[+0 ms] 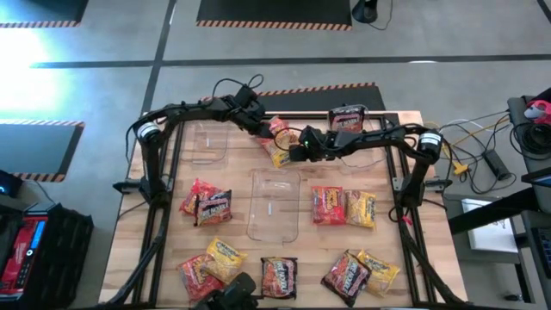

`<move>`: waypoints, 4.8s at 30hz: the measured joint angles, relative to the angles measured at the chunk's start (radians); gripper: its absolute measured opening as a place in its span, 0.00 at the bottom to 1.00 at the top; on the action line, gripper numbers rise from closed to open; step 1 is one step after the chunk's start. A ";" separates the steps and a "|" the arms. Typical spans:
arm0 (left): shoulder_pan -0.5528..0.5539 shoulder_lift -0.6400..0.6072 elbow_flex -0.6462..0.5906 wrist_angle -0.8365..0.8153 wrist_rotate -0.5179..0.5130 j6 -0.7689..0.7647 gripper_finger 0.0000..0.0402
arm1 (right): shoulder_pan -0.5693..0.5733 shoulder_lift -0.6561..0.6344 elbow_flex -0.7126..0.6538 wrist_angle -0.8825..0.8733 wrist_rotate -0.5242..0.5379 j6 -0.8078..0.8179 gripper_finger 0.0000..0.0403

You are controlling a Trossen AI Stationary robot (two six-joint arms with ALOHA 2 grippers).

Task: Sort Maruchan noodles
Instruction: Put the yellow noodle pack into the center transparent bin

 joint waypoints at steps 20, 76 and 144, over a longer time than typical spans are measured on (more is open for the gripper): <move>-0.006 0.033 0.008 -0.026 0.020 -0.003 0.47 | 0.009 -0.002 0.005 0.099 0.006 -0.030 0.34; -0.102 0.052 0.008 0.026 0.054 -0.079 0.38 | 0.024 0.081 -0.016 0.170 0.000 -0.174 0.27; -0.066 -0.428 0.008 0.560 -0.069 -0.436 0.32 | -0.221 -0.479 -0.013 0.528 -0.448 -0.198 0.50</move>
